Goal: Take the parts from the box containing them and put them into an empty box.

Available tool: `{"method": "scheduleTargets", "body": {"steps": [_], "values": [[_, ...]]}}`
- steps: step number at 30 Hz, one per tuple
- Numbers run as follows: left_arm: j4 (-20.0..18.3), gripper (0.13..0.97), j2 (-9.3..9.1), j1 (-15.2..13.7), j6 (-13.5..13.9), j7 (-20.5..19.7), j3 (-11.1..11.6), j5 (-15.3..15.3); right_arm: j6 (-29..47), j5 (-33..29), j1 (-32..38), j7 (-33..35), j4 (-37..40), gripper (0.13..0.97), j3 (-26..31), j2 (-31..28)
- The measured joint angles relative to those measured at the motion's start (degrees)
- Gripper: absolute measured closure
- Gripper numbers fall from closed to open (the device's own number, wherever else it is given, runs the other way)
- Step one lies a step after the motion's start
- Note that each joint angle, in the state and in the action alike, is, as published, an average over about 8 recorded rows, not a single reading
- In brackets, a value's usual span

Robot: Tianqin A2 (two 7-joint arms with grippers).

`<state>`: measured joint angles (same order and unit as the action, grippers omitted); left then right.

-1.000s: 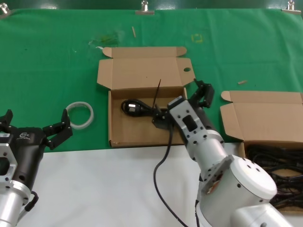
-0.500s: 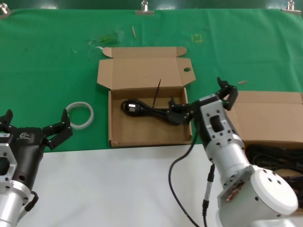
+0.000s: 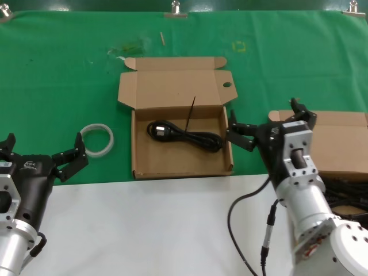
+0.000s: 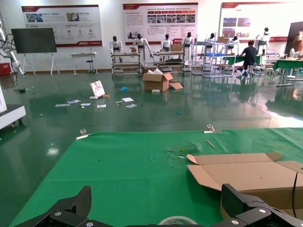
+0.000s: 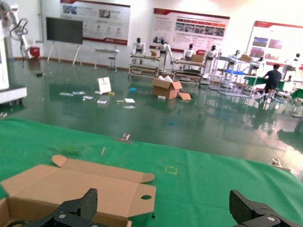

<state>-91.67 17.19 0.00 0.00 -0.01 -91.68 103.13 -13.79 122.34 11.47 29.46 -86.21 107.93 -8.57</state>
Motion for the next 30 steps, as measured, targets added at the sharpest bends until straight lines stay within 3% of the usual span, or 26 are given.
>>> {"method": "scheduleTargets", "body": {"steps": [21,30], "values": [[0.00,0.132,0.00,0.00,0.00,0.01,0.00,0.00,10.92,-15.21,-9.08,-23.33,-4.33,0.129,-12.87,0.00],[0.00,0.132,0.00,0.00,0.00,0.01,0.00,0.00,12.46,-17.35,-10.36,-26.61,-4.93,0.129,-14.68,0.01]]}}
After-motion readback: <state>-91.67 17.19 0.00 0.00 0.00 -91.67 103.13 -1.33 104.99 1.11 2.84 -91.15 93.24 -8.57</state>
